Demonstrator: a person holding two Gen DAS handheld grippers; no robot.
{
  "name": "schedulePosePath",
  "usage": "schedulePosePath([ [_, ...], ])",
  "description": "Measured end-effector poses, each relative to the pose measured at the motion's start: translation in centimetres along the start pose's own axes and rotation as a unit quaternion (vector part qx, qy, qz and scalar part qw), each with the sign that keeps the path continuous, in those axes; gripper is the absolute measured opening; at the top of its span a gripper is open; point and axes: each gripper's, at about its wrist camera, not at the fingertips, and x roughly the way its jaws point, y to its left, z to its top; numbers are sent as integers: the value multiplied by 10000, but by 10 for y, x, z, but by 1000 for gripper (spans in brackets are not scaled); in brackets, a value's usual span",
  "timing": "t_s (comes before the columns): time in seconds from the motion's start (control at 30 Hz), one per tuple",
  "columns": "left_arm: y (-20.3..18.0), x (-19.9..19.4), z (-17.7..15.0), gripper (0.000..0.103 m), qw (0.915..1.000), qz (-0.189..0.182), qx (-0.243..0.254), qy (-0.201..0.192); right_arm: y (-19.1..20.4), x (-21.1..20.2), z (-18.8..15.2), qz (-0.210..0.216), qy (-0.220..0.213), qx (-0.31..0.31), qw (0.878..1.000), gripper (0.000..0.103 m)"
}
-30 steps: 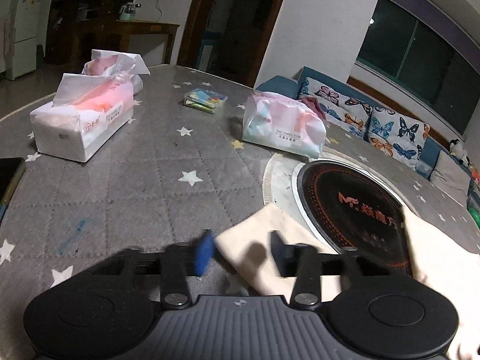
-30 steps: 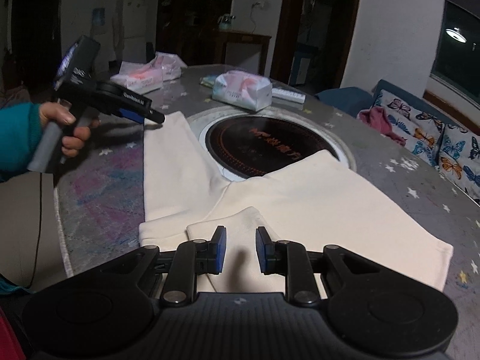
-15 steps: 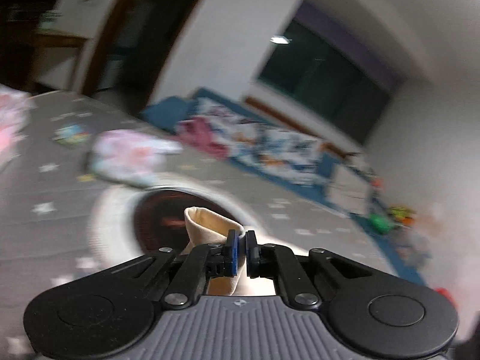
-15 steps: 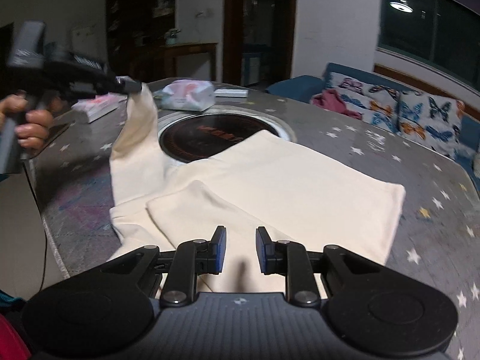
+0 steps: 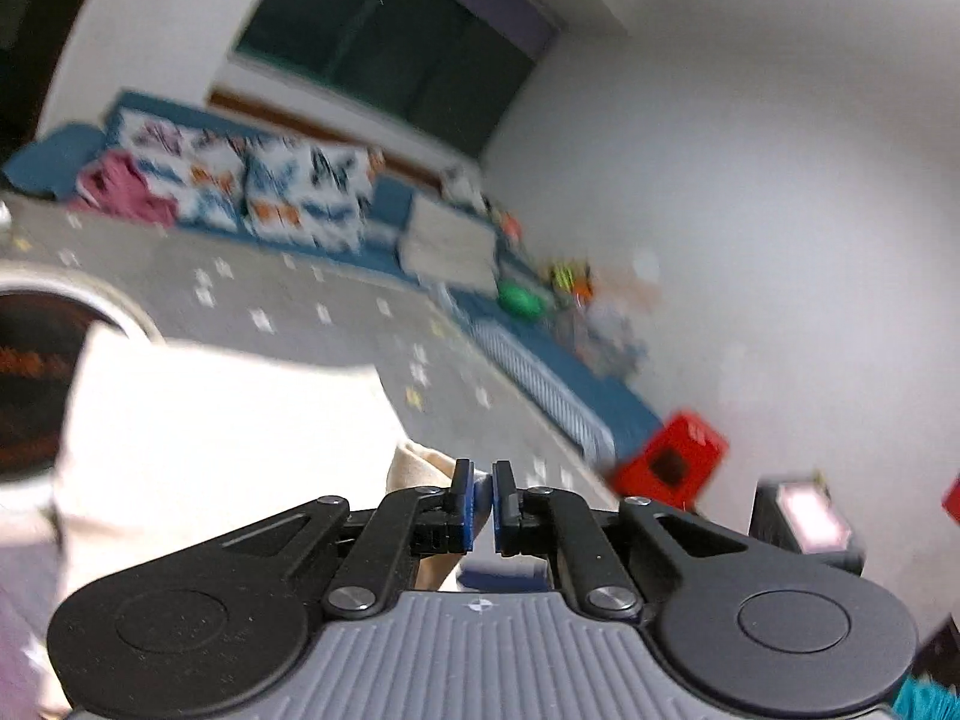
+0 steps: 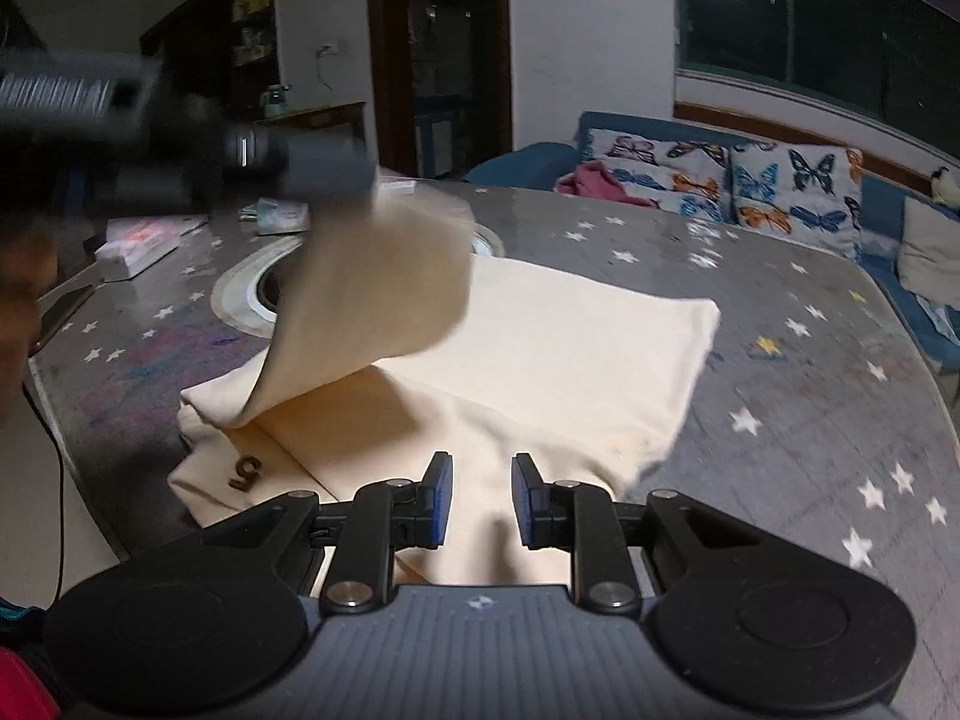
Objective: Fold clothes
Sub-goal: 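Fold the held sleeve across the body and open the left gripper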
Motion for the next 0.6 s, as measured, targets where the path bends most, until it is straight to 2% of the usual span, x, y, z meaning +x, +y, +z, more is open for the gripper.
schedulePosePath([
  [0.03,-1,5,-6,12,9999,-17,14,132,-2,-1,-2,-19,20,56,10000,21],
  [0.1,0,10,-15,23,9995,18,11,325,-7,-2,-5,-66,57,150,9998,21],
  [0.13,4,8,-19,33,9993,48,5,363,-8,-2,-6,-100,72,177,9998,21],
  [0.17,8,5,-22,36,9992,77,-2,400,-9,-3,-7,-124,87,197,9997,21],
  [0.4,47,-35,-38,41,9956,828,31,431,-13,-12,-3,-230,39,256,9994,21],
  [0.6,82,-71,-51,41,9874,1518,66,434,-12,-1,4,-150,85,322,9993,21],
])
